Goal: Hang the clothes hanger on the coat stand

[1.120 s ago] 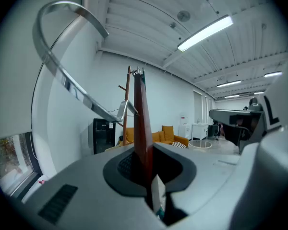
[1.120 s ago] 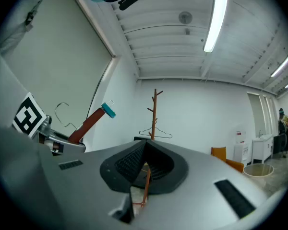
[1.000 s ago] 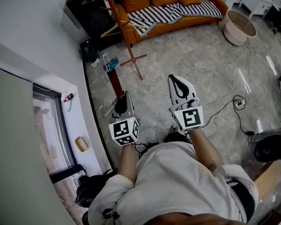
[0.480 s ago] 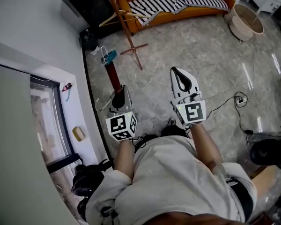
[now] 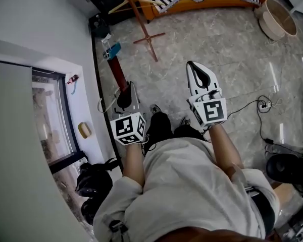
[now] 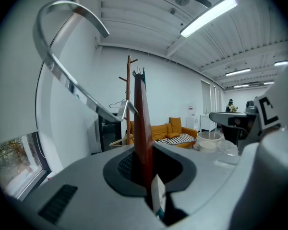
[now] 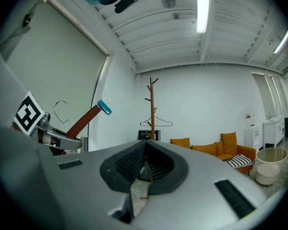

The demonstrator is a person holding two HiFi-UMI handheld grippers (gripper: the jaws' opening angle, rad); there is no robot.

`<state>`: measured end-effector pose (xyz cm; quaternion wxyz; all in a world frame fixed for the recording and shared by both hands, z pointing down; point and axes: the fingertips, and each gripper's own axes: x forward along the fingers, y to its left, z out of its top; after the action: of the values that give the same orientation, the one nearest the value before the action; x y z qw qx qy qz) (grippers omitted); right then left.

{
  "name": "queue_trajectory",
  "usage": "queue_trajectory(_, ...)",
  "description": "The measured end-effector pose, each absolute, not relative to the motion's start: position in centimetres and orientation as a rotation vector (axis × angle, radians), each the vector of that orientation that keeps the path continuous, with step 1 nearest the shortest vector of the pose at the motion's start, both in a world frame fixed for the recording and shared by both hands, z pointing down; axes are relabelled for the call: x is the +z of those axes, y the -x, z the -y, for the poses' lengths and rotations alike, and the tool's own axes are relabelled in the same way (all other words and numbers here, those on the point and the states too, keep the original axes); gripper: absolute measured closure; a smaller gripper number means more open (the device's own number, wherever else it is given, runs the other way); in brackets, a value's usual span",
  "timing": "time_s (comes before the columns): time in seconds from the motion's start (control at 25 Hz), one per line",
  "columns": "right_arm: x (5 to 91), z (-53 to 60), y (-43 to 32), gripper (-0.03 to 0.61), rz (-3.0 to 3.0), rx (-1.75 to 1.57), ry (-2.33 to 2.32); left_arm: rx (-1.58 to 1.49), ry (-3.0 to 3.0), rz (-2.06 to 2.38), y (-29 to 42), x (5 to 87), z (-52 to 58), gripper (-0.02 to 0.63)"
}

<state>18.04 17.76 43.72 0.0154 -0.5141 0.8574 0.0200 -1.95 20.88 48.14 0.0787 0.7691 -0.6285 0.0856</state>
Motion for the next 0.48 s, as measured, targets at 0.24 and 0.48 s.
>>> queue_trajectory(0.24, 44.7, -13.9, -16.7, 0.574, -2.703, 0.055, 1.625, 0.258, -2.309, 1.849, 3.0, 49.0, -16.4, 0.568)
queue_trajectory(0.48, 44.6, -8.5, -15.1, 0.574, -2.694, 0.07, 1.619, 0.276, -2.342, 1.807, 4.1, 49.1, -10.8, 0.568)
